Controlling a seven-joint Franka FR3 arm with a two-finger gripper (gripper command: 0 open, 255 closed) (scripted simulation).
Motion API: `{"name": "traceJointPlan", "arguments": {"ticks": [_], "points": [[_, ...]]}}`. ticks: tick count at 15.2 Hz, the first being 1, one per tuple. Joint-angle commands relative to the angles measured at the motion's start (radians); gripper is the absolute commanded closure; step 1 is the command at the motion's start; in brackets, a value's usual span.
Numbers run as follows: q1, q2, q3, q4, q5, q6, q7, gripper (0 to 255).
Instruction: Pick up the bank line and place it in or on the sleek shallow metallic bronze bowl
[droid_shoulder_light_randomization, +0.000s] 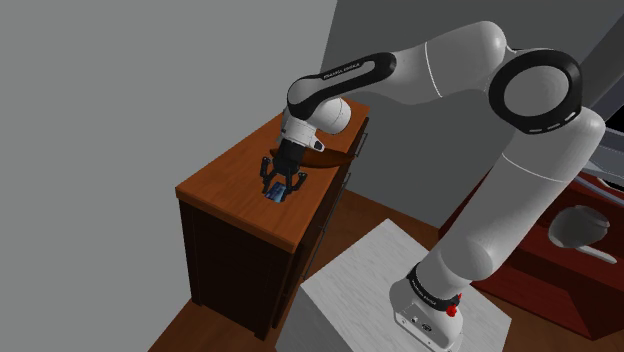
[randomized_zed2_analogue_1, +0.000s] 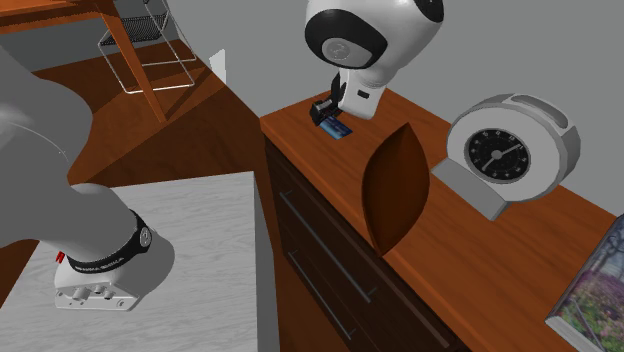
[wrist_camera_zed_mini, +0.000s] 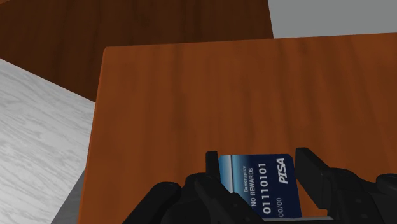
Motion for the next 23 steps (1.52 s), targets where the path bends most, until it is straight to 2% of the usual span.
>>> {"name": "traceJointPlan", "arguments": {"ticks": [1,23], "points": [[-0.001,-0.009,-0.001,0.003,-0.002,-0.011,0.006,255],[-0.017,-0.156,-0.016,0.131,-0.039,-0.26,0.132,255]]}}
